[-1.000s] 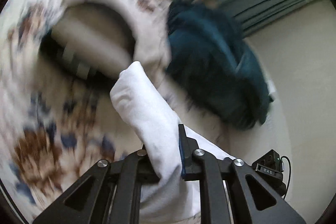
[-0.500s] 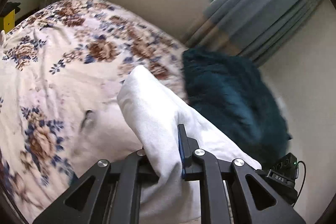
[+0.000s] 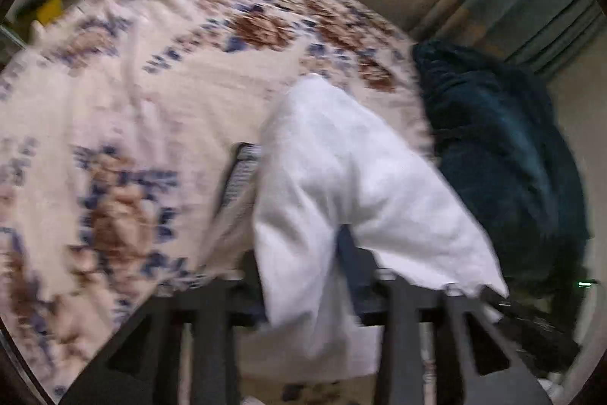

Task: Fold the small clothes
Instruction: 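Carry the folded white shirt with the left tool onto the clothes stack, then release the shirt on the stack and pull both tools back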

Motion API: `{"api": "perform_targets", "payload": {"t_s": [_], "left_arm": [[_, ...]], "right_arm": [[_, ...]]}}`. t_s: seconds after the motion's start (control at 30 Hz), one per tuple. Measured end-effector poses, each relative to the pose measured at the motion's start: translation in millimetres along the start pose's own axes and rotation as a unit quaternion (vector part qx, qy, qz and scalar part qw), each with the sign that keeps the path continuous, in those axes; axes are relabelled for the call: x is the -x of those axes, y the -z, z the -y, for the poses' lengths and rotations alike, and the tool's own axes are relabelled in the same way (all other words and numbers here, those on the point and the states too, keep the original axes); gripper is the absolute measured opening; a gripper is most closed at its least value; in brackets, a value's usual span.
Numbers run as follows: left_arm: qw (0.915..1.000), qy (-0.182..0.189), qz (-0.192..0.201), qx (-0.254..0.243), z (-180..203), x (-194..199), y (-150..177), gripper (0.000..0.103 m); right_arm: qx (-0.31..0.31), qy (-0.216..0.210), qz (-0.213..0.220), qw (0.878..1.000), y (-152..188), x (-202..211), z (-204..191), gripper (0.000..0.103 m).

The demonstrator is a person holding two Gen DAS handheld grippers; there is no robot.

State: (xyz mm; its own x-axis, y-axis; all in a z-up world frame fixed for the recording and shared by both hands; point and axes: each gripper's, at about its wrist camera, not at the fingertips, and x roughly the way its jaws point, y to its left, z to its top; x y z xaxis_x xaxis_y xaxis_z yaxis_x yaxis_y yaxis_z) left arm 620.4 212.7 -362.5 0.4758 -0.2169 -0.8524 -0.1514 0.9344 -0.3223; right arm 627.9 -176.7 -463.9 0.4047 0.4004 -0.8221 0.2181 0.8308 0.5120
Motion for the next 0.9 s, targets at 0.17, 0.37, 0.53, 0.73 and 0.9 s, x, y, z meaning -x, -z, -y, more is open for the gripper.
{"api": "perform_targets", "payload": {"t_s": [0.17, 0.37, 0.53, 0.73, 0.9], "left_arm": [[0.9917, -0.112, 0.022, -0.058, 21, 23, 16, 0.093], [0.9837, -0.14, 0.047, -0.103, 53, 80, 61, 0.098], [0.9812, -0.133, 0.065, -0.124, 79, 143, 89, 0.098], [0.9765, -0.121, 0.105, -0.144, 106, 239, 117, 0.098], [0.9721, -0.112, 0.134, -0.156, 120, 324, 148, 0.098]], "right_arm": [[0.056, 0.146, 0.031, 0.987, 16, 34, -9, 0.103], [0.115, 0.233, 0.078, 0.963, 47, 92, -35, 0.103], [0.136, 0.225, 0.103, 0.959, 88, 164, -66, 0.103], [0.152, 0.221, 0.144, 0.953, 142, 264, -103, 0.103], [0.159, 0.2, 0.171, 0.951, 189, 356, -128, 0.103]]}}
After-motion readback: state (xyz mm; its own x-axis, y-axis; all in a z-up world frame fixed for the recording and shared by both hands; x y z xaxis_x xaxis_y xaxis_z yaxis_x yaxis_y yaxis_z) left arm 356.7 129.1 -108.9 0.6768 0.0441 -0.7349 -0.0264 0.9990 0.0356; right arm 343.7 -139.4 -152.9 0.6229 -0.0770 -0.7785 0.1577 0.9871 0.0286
